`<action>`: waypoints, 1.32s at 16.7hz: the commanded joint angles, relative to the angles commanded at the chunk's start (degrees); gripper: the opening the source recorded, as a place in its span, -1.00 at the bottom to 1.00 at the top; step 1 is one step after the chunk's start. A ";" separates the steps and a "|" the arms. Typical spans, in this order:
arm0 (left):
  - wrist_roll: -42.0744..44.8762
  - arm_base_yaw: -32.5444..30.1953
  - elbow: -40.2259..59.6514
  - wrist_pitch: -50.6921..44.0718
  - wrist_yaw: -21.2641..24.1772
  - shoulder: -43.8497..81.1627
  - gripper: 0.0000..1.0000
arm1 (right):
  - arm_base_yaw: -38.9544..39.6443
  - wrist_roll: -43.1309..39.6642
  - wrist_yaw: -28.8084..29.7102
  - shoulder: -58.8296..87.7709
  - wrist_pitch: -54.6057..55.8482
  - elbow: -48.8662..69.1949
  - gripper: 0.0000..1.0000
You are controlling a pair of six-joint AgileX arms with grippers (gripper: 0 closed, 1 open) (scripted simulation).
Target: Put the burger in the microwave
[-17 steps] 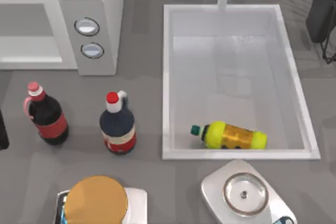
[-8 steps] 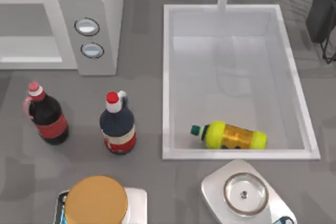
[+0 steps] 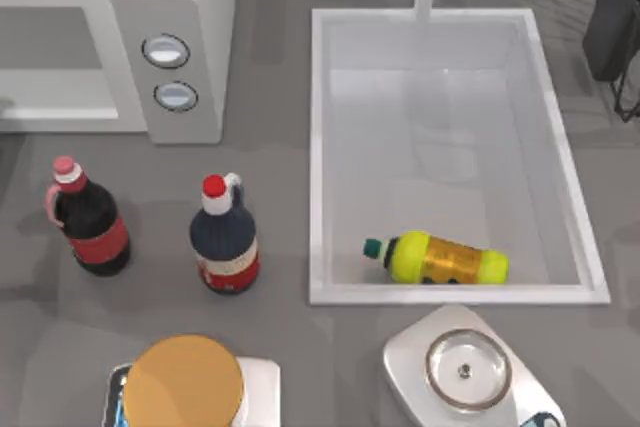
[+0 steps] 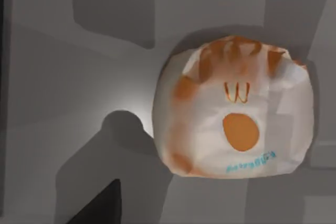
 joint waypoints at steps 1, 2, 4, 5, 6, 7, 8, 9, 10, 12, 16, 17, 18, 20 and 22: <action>0.04 0.14 0.77 -0.59 0.00 1.10 1.00 | 0.00 0.00 0.00 0.00 0.00 0.00 1.00; 0.05 0.20 1.12 -0.86 0.00 1.61 1.00 | 0.00 0.00 0.00 0.00 0.00 0.00 1.00; 0.05 0.20 1.12 -0.86 0.00 1.61 1.00 | 0.00 0.00 0.00 0.00 0.00 0.00 1.00; 0.05 0.20 1.12 -0.86 0.00 1.61 1.00 | 0.00 0.00 0.00 0.00 0.00 0.00 1.00; 0.04 -0.11 0.95 -0.73 0.00 1.45 1.00 | 0.00 0.00 0.00 0.00 0.00 0.00 1.00; 0.13 0.05 0.80 -0.56 0.00 1.55 1.00 | 0.00 0.00 0.00 0.00 0.00 0.00 1.00; 0.51 0.60 0.15 0.21 0.00 1.94 1.00 | 0.00 0.00 0.00 0.00 0.00 0.00 1.00; 1.09 1.28 -0.92 1.57 0.00 2.47 1.00 | 0.00 0.00 0.00 0.00 0.00 0.00 1.00; 1.72 1.89 -2.29 3.54 0.00 3.08 1.00 | 0.00 0.00 0.00 0.00 0.00 0.00 1.00; 2.45 2.58 -4.98 8.28 0.02 4.75 1.00 | 0.00 0.00 0.00 0.00 0.00 0.00 1.00; 1.27 1.34 -7.81 14.86 0.04 8.59 1.00 | 0.00 0.00 0.00 0.00 0.00 0.00 1.00; 0.78 0.82 -7.89 15.70 0.04 9.32 1.00 | 0.00 0.00 0.00 0.00 0.00 0.00 1.00; 0.42 0.45 -7.89 16.19 0.04 9.70 1.00 | 0.00 0.00 0.00 0.00 0.00 0.00 1.00; 0.30 0.32 -7.89 16.34 0.04 9.80 1.00 | 0.00 0.00 0.00 0.00 0.00 0.00 1.00; 0.30 0.32 -7.89 16.34 0.04 9.80 1.00 | 0.00 0.00 0.00 0.00 0.00 0.00 1.00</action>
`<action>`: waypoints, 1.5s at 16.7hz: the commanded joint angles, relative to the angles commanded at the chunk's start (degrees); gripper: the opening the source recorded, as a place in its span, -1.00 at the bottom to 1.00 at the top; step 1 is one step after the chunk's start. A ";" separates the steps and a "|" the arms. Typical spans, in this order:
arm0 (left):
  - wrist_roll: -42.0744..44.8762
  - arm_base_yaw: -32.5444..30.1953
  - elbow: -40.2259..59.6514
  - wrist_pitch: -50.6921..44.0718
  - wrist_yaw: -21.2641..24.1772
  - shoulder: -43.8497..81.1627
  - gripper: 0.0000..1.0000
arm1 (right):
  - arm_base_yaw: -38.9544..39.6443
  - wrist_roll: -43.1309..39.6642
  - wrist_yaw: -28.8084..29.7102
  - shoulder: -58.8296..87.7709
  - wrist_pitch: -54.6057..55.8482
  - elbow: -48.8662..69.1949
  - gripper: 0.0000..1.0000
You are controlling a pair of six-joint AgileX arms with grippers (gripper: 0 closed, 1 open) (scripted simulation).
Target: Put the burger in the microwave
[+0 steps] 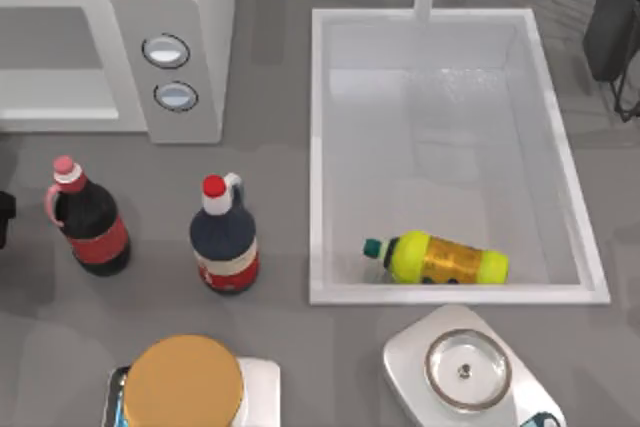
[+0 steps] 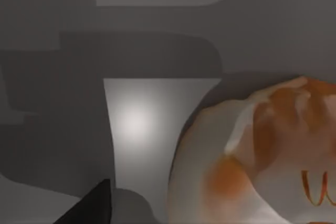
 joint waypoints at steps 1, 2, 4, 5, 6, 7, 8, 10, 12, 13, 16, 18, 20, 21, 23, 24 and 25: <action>0.00 0.00 0.00 0.00 0.00 0.00 0.85 | 0.00 0.00 0.00 0.00 0.00 0.00 1.00; 0.00 0.00 0.00 0.00 0.00 0.00 0.70 | 0.00 0.00 0.00 0.00 0.00 0.00 1.00; 0.00 0.00 0.00 0.00 0.00 0.00 0.40 | 0.00 0.00 0.00 0.00 0.00 0.00 1.00; 0.00 0.00 0.00 0.00 0.00 0.00 0.25 | 0.00 0.00 0.00 0.00 0.00 0.00 1.00; 0.00 0.00 0.00 0.00 0.00 0.00 0.10 | 0.00 0.00 0.00 0.00 0.00 0.00 1.00; 0.00 0.00 0.00 0.00 0.00 0.00 -0.06 | 0.00 0.00 0.00 0.00 0.00 0.00 1.00; 0.00 0.00 0.00 0.00 0.00 0.00 -0.21 | 0.00 0.00 0.00 0.00 0.00 0.00 1.00; 0.00 0.00 0.00 0.00 0.00 0.00 -0.51 | 0.00 0.00 0.00 0.00 0.00 0.00 1.00; 0.00 0.00 0.00 0.00 0.00 0.00 -0.81 | 0.00 0.00 0.00 0.00 0.00 0.00 1.00; 0.00 0.00 0.00 0.00 0.00 0.00 -0.96 | 0.00 0.00 0.00 0.00 0.00 0.00 1.00; 0.00 0.00 0.00 0.00 0.00 0.00 -1.00 | 0.00 0.00 0.00 0.00 0.00 0.00 1.00; 0.00 0.00 0.00 0.00 0.00 0.00 -1.00 | 0.00 0.00 0.00 0.00 0.00 0.00 1.00; 0.00 0.00 0.00 0.00 0.00 0.00 -1.00 | 0.00 0.00 0.00 0.00 0.00 0.00 1.00; 0.00 0.00 0.00 0.00 0.00 0.00 -1.00 | 0.00 0.00 0.00 0.00 0.00 0.00 1.00; 0.50 0.44 0.21 -3.66 0.12 -4.03 -1.00 | 0.00 0.00 0.00 0.00 0.00 0.00 1.00; 0.57 0.67 0.32 -4.37 0.08 -4.41 -1.00 | 0.00 0.00 0.00 0.00 0.00 0.00 1.00; 0.68 0.99 0.66 -5.57 0.04 -5.04 -1.00 | 0.00 0.00 0.00 0.00 0.00 0.00 1.00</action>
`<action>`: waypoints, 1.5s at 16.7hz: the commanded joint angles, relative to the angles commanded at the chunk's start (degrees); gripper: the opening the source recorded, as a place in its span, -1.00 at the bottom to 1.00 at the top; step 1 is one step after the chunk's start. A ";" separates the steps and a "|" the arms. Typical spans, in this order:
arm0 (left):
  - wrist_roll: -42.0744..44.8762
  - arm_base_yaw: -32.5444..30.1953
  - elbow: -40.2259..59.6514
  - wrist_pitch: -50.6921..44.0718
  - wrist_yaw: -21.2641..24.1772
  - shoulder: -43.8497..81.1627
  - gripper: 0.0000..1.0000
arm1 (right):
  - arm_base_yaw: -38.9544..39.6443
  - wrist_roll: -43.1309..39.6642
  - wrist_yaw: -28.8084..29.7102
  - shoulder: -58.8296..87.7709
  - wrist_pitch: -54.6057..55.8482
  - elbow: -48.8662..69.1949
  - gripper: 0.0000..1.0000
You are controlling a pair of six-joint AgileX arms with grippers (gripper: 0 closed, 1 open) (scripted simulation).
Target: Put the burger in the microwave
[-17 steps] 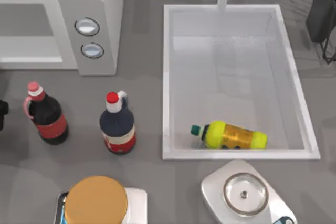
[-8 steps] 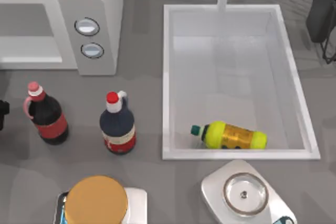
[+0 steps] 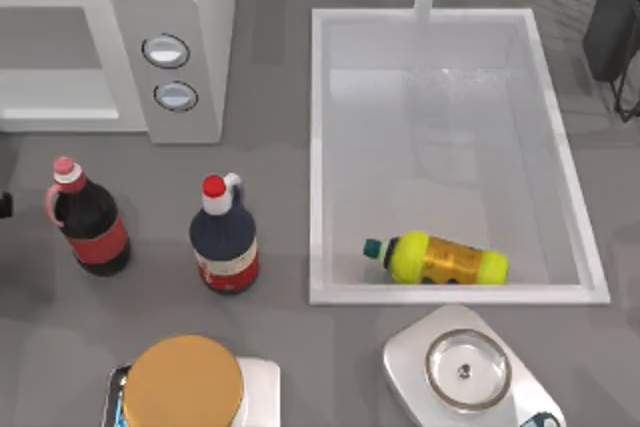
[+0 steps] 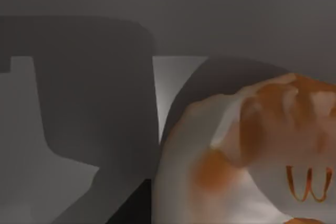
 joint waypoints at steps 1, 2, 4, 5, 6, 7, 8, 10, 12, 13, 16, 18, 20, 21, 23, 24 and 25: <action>0.11 0.33 0.62 -1.55 -0.02 -0.81 -1.00 | 0.00 0.00 0.00 0.00 0.00 0.00 1.00; 0.20 0.59 1.54 -3.35 -0.02 -1.71 -1.00 | 0.00 0.00 0.00 0.00 0.00 0.00 1.00; 0.28 0.75 4.16 -7.48 0.01 -3.47 -1.00 | 0.00 0.00 0.00 0.00 0.00 0.00 1.00; 0.25 0.61 5.73 -9.68 0.03 -4.21 -1.00 | 0.00 0.00 0.00 0.00 0.00 0.00 1.00; 0.19 0.36 7.38 -11.88 0.06 -4.84 -1.00 | 0.00 0.00 0.00 0.00 0.00 0.00 1.00; 0.08 0.06 9.02 -13.99 0.08 -5.38 -1.00 | 0.00 0.00 0.00 0.00 0.00 0.00 1.00; -0.06 -0.21 10.53 -15.92 0.09 -5.86 -1.00 | 0.00 0.00 0.00 0.00 0.00 0.00 1.00; -0.34 -0.60 12.79 -18.86 0.08 -6.57 -1.00 | 0.00 0.00 0.00 0.00 0.00 0.00 1.00; -0.47 -0.76 13.55 -19.87 0.05 -6.83 -1.00 | 0.00 0.00 0.00 0.00 0.00 0.00 1.00; -0.47 -0.76 13.55 -19.87 0.05 -6.83 -1.00 | 0.00 0.00 0.00 0.00 0.00 0.00 1.00; -0.34 -0.49 13.39 -19.71 0.02 -6.58 -1.00 | 0.00 0.00 0.00 0.00 0.00 0.00 1.00; -0.29 -0.54 12.89 -17.94 0.35 -6.12 -1.00 | 0.00 0.00 0.00 0.00 0.00 0.00 1.00; -0.20 -0.61 11.88 -13.75 1.04 -5.12 -1.00 | 0.00 0.00 0.00 0.00 0.00 0.00 1.00; -0.14 -0.66 11.25 -10.78 1.48 -4.43 -1.00 | 0.00 0.00 0.00 0.00 0.00 0.00 1.00; 0.00 -0.74 9.80 -3.08 2.50 -2.73 -1.00 | 0.00 0.00 0.00 0.00 0.00 0.00 1.00; 0.07 -0.78 9.01 1.65 3.06 -1.77 -1.00 | 0.00 0.00 0.00 0.00 0.00 0.00 1.00; 0.14 -0.83 8.17 6.96 3.65 -0.78 -1.00 | 0.00 0.00 0.00 0.00 0.00 0.00 1.00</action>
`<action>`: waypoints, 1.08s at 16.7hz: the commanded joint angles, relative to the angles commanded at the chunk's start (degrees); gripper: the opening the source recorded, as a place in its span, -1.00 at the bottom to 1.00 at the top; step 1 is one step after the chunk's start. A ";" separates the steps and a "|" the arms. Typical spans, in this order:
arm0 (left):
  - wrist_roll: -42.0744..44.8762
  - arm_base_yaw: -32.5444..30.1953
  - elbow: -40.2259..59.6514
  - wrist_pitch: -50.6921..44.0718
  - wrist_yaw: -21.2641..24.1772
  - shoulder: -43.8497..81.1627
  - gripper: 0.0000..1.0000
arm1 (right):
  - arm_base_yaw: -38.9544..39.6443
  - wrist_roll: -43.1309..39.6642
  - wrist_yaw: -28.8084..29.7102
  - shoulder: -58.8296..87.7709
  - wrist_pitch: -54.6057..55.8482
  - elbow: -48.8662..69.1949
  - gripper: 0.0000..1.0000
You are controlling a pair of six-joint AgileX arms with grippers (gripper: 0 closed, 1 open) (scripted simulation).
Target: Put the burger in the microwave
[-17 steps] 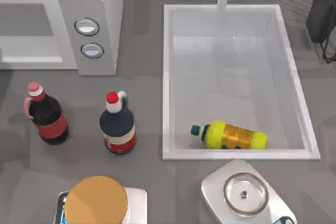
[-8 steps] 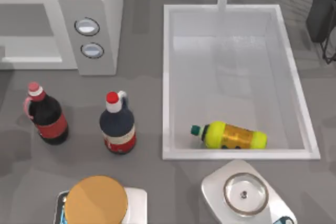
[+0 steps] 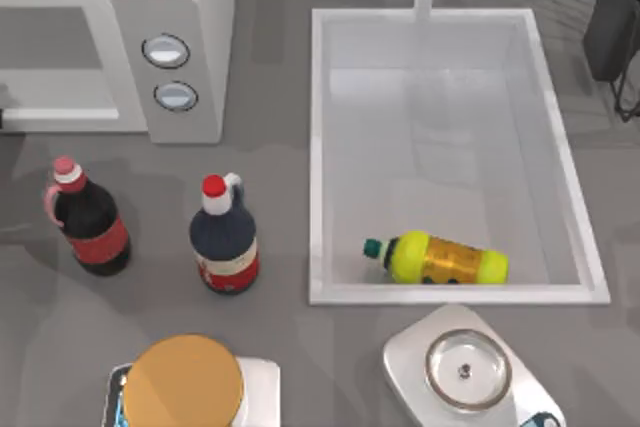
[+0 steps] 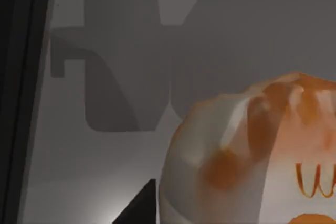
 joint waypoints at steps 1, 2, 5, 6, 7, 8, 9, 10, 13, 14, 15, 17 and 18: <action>0.07 -0.06 -0.90 5.82 0.61 0.99 -1.00 | 0.00 0.00 0.00 0.00 0.00 0.00 1.00; 0.14 -0.12 -1.87 12.08 1.24 1.94 -1.00 | 0.00 0.00 0.00 0.00 0.00 0.00 1.00; 0.33 -0.39 -5.35 32.49 3.15 4.47 -1.00 | 0.00 0.00 0.00 0.00 0.00 0.00 1.00; 0.39 -0.50 -6.72 39.39 3.80 5.18 -1.00 | 0.00 0.00 0.00 0.00 0.00 0.00 1.00; 0.45 -0.64 -8.17 46.11 4.44 5.84 -1.00 | 0.00 0.00 0.00 0.00 0.00 0.00 1.00; 0.50 -0.78 -9.69 52.54 5.08 6.46 -1.00 | 0.00 0.00 0.00 0.00 0.00 0.00 1.00; 0.55 -0.93 -11.28 58.56 5.71 7.08 -1.00 | 0.00 0.00 0.00 0.00 0.00 0.00 1.00; 0.60 -1.09 -12.91 64.11 6.32 7.72 -1.00 | 0.00 0.00 0.00 0.00 0.00 0.00 1.00; 0.72 -1.52 -17.65 77.40 8.02 9.62 -1.00 | 0.00 0.00 0.00 0.00 0.00 0.00 1.00; 0.76 -1.63 -19.00 80.63 8.51 10.21 -1.00 | 0.00 0.00 0.00 0.00 0.00 0.00 1.00; 0.79 -1.73 -20.19 83.26 8.93 10.79 -1.00 | 0.00 0.00 0.00 0.00 0.00 0.00 1.00; 0.83 -1.86 -21.91 86.70 9.55 11.73 -1.00 | 0.00 0.00 0.00 0.00 0.00 0.00 1.00; 0.84 -1.89 -22.34 87.50 9.71 11.97 -1.00 | 0.00 0.00 0.00 0.00 0.00 0.00 1.00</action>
